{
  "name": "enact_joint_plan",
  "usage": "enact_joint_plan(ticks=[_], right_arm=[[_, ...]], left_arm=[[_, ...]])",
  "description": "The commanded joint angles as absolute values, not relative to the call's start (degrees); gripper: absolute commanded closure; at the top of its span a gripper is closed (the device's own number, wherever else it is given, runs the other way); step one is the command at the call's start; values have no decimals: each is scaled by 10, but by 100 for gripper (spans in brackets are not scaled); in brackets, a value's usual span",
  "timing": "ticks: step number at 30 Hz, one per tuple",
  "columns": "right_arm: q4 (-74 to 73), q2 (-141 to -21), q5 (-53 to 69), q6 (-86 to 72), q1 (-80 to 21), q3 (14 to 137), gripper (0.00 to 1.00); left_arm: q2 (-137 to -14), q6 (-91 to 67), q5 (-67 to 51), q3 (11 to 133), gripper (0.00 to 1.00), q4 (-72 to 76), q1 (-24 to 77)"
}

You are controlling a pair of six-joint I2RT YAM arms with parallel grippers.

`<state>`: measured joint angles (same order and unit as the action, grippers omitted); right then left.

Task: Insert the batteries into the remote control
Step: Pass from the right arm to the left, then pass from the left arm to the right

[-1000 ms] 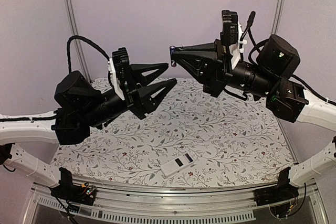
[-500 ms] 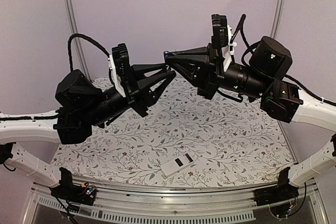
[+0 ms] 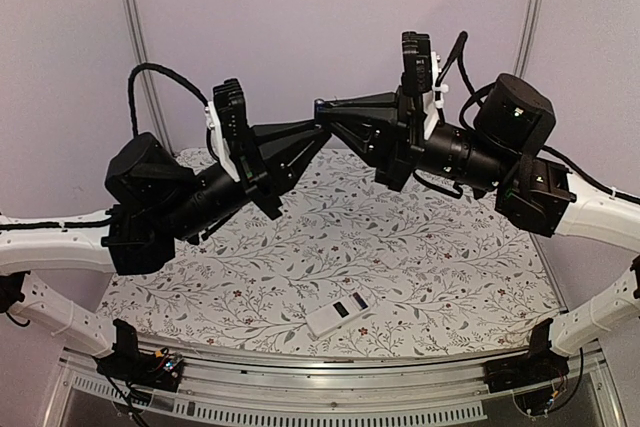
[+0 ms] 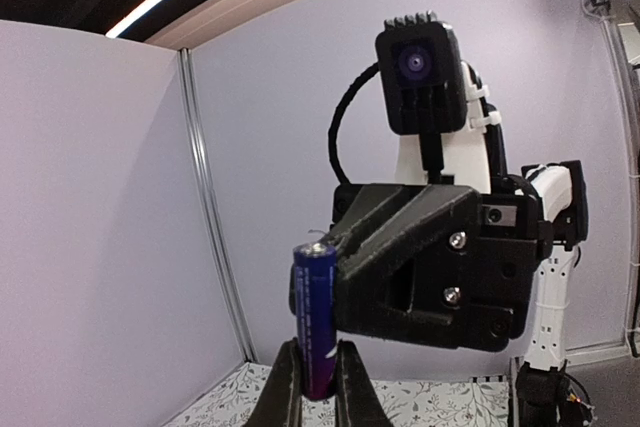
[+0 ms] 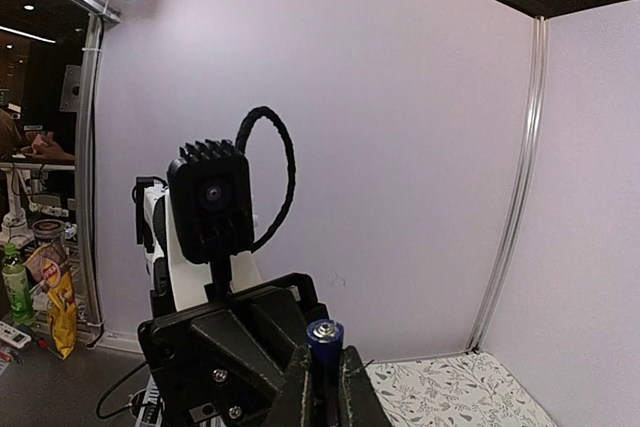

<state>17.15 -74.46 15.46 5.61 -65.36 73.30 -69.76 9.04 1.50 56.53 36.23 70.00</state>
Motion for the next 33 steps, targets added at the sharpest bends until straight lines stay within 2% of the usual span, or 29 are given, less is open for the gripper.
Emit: enact_joint_plan(ticks=[1,4,6,11,14,19,33], right_arm=[[144,-743,136,49,-657,722,100],[111,-734,105,42,-657,730,74],[71,-723,61,36,-657,741,61],[-94,-712,-59,6,-654,797,35],[-190,-735,-84,-49,-642,848,26],[-283,-792,-22,-122,-600,907,24],[-325,-875,105,-157,-569,951,47]], left_arm=[[-691,103,29,562,100,370,707],[-685,139,67,554,100,348,707],[-681,187,128,554,100,313,707],[-701,336,322,558,100,247,709],[-731,437,400,549,100,253,718],[-766,567,454,526,100,328,729],[-771,569,421,510,100,304,748]])
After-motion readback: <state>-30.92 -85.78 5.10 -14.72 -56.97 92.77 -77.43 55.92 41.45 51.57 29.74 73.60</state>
